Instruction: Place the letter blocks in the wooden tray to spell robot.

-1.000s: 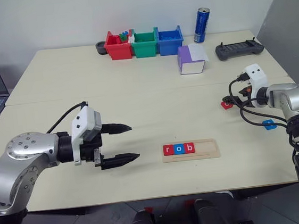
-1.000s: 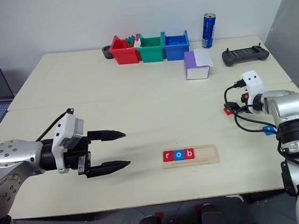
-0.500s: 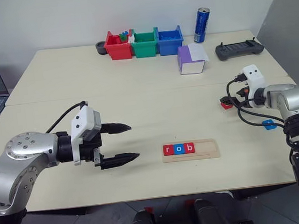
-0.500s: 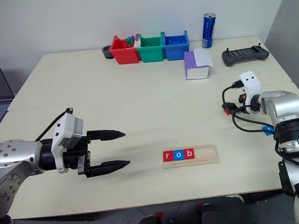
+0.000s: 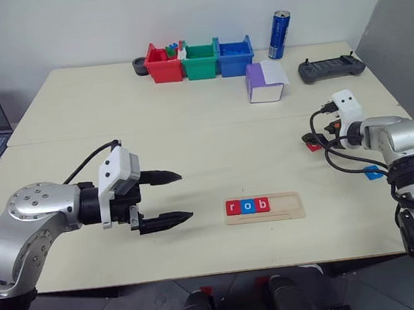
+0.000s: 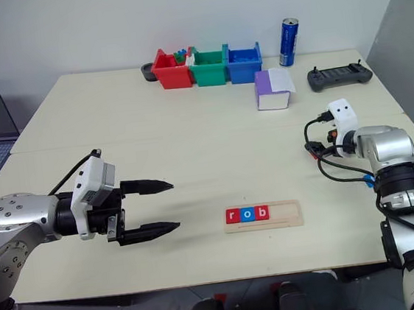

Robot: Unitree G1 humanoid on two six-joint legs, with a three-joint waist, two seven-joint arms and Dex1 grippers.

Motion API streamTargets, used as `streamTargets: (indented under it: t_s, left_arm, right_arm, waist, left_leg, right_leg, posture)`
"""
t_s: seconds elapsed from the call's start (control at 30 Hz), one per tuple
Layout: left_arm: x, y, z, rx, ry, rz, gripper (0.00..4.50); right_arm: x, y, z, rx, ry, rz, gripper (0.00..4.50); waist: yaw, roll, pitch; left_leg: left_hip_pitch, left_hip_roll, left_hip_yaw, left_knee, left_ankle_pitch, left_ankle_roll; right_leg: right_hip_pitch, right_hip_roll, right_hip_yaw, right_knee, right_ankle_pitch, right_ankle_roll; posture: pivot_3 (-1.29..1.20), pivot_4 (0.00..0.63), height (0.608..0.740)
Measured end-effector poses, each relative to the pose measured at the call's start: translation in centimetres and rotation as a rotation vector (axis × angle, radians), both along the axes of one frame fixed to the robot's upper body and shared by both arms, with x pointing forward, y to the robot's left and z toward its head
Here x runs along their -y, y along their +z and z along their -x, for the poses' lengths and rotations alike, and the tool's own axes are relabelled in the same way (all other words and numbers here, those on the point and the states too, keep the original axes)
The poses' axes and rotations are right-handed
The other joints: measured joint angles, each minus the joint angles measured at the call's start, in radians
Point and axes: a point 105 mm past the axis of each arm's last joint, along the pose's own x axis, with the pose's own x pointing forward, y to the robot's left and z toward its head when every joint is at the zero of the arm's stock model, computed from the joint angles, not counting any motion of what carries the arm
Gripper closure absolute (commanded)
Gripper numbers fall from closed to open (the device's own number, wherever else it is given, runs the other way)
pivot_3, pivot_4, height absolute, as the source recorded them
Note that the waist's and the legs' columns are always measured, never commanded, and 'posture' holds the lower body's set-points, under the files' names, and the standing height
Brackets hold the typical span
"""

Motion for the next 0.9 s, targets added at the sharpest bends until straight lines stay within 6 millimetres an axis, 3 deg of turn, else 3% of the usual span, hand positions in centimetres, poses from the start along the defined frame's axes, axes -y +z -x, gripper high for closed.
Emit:
streamTargets:
  t_s: [0.67,0.77,0.9]
  left_arm:
    - [0.0,0.1,0.0,0.003,0.0,0.0,0.0]
    - [0.0,0.0,0.0,0.002,-0.001,-0.001,0.0]
    - [0.0,0.0,0.0,0.0,-0.006,-0.002,0.0]
  right_arm:
    - [0.5,-2.2,0.2,-0.048,-0.044,0.017,0.04]
    - [0.6,-2.3,0.3,-0.048,-0.047,0.015,0.62]
    - [0.4,-2.2,0.3,-0.052,-0.052,-0.002,1.94]
  waist:
    - [-0.002,0.0,0.0]
    - [-0.002,0.0,0.0]
    - [-0.004,0.0,0.0]
  left_leg:
    - [0.0,0.0,0.0,0.0,0.0,0.0]
    - [0.0,0.0,0.0,0.0,0.0,0.0]
    - [0.0,0.0,0.0,0.0,0.0,0.0]
  right_leg:
    - [0.0,0.0,0.0,0.0,0.0,0.0]
    - [0.0,0.0,0.0,0.0,0.0,0.0]
    - [0.0,0.0,0.0,0.0,0.0,0.0]
  posture:
    - [0.0,0.15,0.74]
    - [0.0,0.15,0.74]
    - [0.0,0.15,0.74]
